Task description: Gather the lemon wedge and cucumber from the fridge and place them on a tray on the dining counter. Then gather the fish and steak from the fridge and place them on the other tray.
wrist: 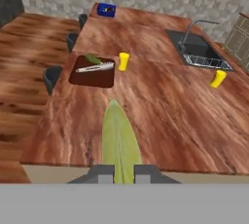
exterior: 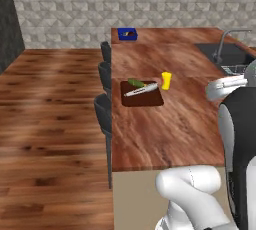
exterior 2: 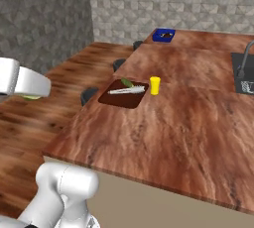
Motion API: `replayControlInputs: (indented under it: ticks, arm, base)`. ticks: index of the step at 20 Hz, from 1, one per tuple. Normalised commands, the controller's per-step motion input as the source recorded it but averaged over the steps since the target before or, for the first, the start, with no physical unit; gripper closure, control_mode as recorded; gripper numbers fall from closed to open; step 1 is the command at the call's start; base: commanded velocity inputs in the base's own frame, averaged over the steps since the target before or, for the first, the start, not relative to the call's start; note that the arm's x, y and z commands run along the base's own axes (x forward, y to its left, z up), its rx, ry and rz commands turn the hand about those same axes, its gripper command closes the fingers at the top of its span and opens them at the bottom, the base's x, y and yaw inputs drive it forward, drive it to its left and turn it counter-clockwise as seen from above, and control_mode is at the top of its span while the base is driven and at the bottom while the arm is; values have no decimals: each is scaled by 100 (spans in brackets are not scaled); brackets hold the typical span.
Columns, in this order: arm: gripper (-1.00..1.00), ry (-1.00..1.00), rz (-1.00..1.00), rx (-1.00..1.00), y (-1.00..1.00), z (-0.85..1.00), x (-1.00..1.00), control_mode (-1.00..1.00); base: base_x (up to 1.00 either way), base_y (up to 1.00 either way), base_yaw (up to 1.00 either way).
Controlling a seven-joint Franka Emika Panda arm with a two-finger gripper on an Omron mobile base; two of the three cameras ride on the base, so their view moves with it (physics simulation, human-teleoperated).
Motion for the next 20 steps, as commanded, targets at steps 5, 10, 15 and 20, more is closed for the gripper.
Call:
replayControlInputs:
  ticks: [5, 10, 15, 20]
  arm:
    - [100, 1, -22, 0, 42, -7, 92, -100]
    - [100, 8, 2, 11, -5, -26, 100, -100]
    - [100, 13, 10, 11, -4, -50, 100, -100]
    - [100, 9, 12, 11, -19, -52, 100, -100]
  base:
    - [0, 0, 0]
    - [0, 0, 0]
    - [0, 0, 0]
    - [0, 0, 0]
